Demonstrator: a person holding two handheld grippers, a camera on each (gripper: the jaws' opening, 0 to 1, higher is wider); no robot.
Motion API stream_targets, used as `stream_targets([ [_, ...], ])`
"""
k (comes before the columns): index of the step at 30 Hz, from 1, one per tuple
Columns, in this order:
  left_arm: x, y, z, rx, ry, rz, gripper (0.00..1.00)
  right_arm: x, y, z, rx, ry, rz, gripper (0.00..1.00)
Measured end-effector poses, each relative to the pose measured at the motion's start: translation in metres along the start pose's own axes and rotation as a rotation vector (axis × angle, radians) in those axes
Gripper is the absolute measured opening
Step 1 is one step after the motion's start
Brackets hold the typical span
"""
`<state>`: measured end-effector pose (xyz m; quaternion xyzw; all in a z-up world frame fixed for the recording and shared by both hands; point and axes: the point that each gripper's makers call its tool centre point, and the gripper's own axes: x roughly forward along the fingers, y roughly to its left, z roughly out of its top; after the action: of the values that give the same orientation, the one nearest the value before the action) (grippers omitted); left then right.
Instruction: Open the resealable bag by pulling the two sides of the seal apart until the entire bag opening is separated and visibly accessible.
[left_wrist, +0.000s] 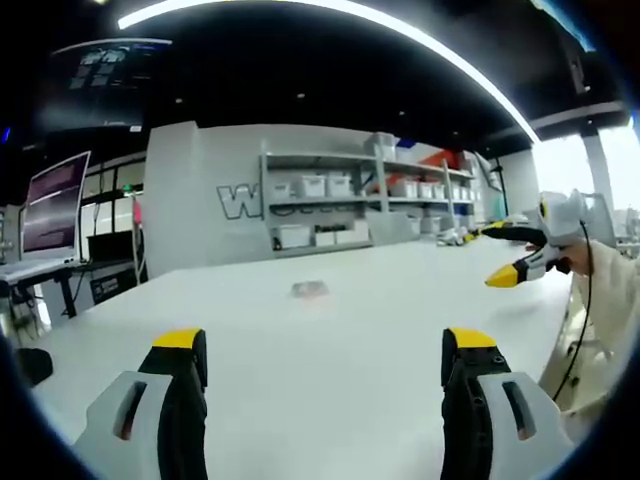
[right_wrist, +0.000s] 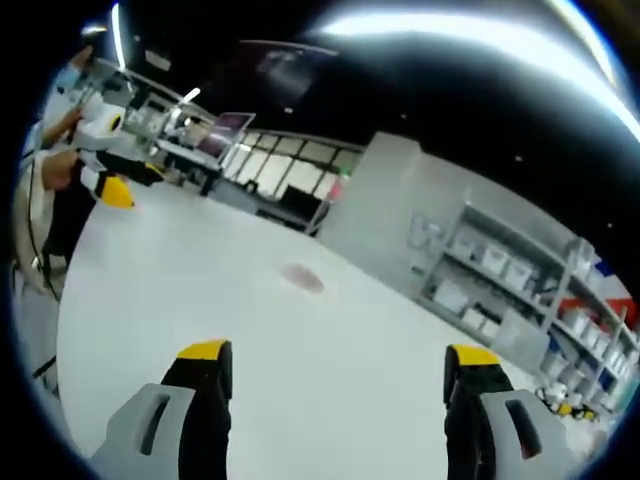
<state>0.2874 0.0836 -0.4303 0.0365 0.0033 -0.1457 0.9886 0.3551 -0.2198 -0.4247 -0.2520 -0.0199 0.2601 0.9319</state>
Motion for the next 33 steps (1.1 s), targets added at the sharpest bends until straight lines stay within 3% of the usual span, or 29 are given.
stream_targets([
  [16, -0.001, 0.001, -0.002, -0.002, 0.006, 0.003, 0.97, 0.011, -0.003, 0.004, 0.03, -0.03, -0.02, 0.86],
  [26, 0.0, -0.001, -0.003, -0.001, 0.01, -0.001, 0.97, 0.017, -0.008, 0.005, 0.123, -0.065, -0.023, 0.86],
  [33, 0.0, 0.0, 0.0, 0.004, 0.006, 0.002, 0.97, 0.023, -0.006, 0.005, 0.127, -0.064, -0.013, 0.85],
])
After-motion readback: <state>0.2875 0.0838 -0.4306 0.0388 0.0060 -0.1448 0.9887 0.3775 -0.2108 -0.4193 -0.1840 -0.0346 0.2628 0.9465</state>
